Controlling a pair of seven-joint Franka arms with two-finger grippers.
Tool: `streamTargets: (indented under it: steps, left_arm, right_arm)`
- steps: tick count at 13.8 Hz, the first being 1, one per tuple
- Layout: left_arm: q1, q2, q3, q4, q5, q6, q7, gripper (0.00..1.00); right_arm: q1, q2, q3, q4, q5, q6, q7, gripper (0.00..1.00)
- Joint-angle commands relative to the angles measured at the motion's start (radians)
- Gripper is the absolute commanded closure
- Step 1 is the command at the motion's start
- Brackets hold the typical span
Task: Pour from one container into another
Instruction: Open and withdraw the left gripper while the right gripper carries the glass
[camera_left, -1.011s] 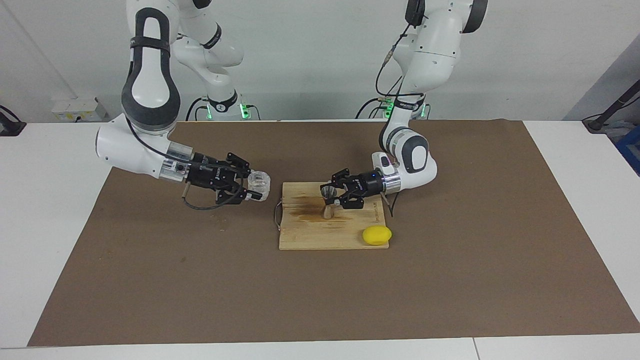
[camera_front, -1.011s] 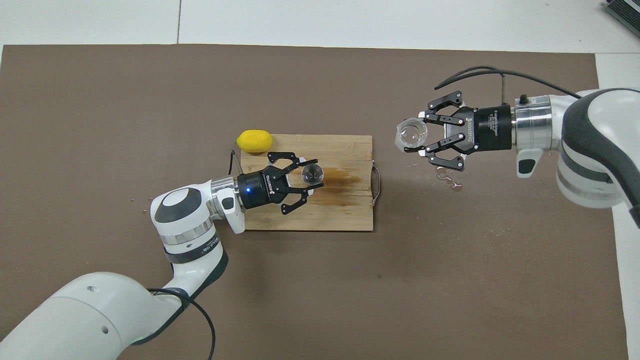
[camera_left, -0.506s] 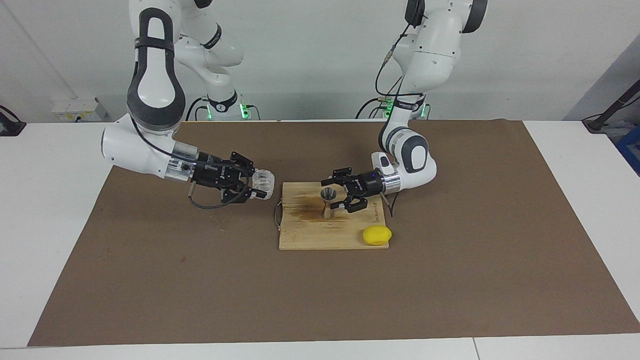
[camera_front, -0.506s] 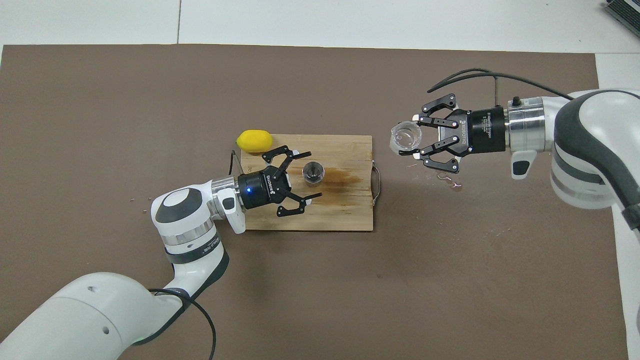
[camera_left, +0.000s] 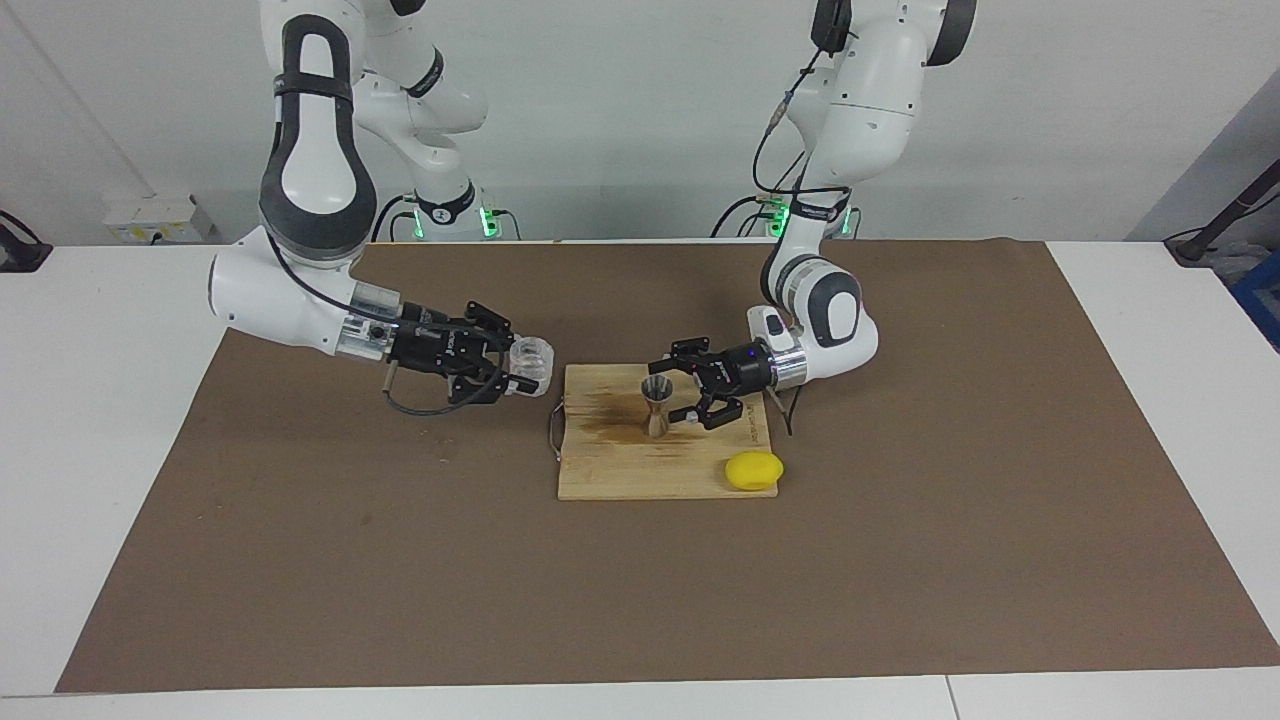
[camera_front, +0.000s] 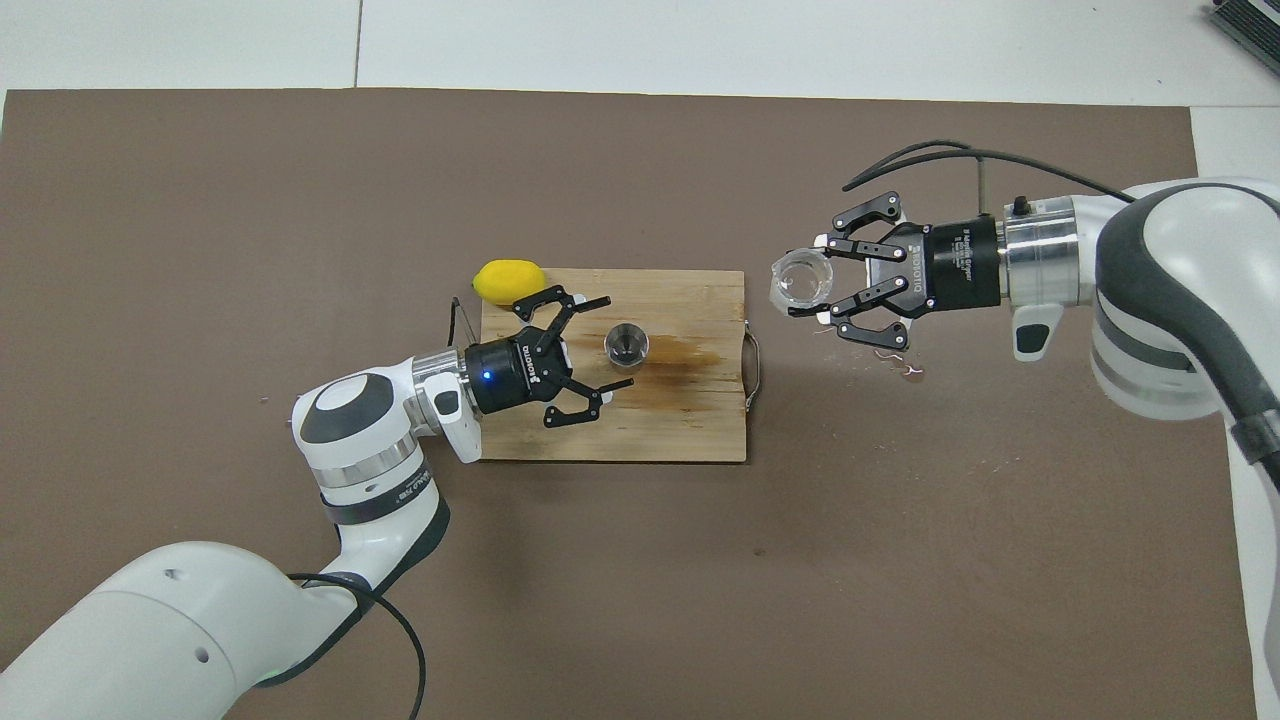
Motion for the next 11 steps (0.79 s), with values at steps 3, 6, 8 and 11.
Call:
streamTargets:
  steps: [3, 6, 8, 11]
  left_arm:
    - [0.085, -0.019, 0.003, -0.035, 0.054, -0.071, 0.025, 0.00]
    - [0.166, -0.023, 0.005, -0.057, 0.144, -0.104, 0.025, 0.00]
    - [0.221, -0.029, 0.005, -0.061, 0.212, -0.136, 0.025, 0.00]
    - [0.330, -0.031, 0.005, -0.058, 0.354, -0.153, 0.023, 0.00]
  right_arm:
    - [0.049, -0.033, 0.002, -0.030, -0.070, 0.006, 0.000, 1.00]
    - [0.086, -0.035, -0.001, -0.029, -0.091, 0.015, 0.023, 1.00]
    - [0.109, -0.035, -0.001, -0.029, -0.113, 0.043, 0.035, 1.00]
    - [0.158, -0.031, -0.001, -0.029, -0.139, 0.127, 0.090, 1.00]
